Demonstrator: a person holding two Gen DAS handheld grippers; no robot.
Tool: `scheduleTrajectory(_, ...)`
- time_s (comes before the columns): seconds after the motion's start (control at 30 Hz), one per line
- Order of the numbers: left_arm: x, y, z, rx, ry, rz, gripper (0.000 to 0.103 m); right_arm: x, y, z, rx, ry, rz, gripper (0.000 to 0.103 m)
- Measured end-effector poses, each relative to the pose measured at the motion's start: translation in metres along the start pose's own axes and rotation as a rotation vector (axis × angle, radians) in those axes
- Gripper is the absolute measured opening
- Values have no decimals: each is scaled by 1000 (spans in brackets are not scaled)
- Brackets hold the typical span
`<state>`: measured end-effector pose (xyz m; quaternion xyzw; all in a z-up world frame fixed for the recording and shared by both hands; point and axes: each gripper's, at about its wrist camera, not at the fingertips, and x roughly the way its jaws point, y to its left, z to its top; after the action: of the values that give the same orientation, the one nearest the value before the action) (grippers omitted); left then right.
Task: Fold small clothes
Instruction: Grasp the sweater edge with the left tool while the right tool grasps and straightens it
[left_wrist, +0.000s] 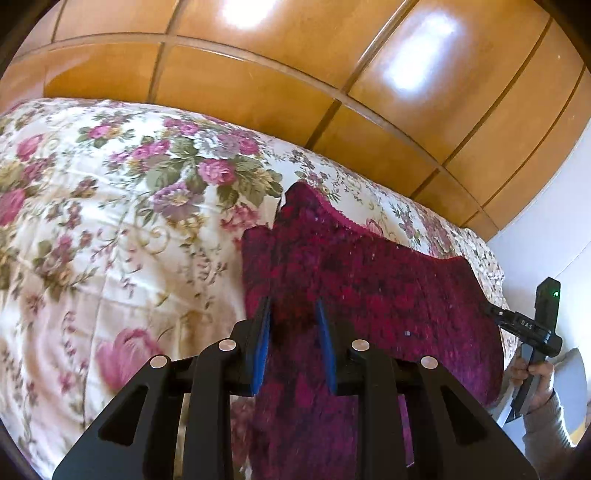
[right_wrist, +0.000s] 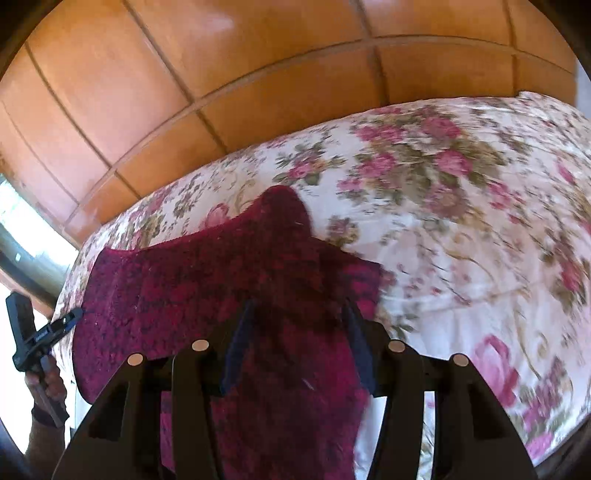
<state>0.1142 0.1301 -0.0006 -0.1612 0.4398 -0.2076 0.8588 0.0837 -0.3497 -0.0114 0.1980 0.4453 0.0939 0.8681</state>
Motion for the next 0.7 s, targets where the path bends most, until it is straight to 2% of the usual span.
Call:
scheduleTrajectory(0.07,6,-2,3,4,3,2,23,9,4,2,-23,18,-9,47)
scheduleTrajectory(0.1,8,-3,5,5,2,10,23,12,7,2,-39,24,-19,40)
scheduleTrajectory(0.13,9,-4,5,11,1,14,23,14,10,2,-64,22,-37,27)
scheduleTrajectory(0.23,5,-15,5,55,-45,57,22,10,14,1,-92,1,-61,17)
scheduleTrajectory(0.27,4,-18,5,71,-57,74,16,7,15,0,-96,-13,-66,16)
scheduleTrajectory(0.4,9,-27,4,107,-81,153,16,1,20,0,-132,-56,-131,15)
scheduleTrajectory(0.57,17,-34,-1,138,-96,242,16,27,11,-4,-126,-35,-208,15)
scheduleTrajectory(0.7,20,-37,-4,153,-110,285,16,36,0,-6,-86,-42,-205,16)
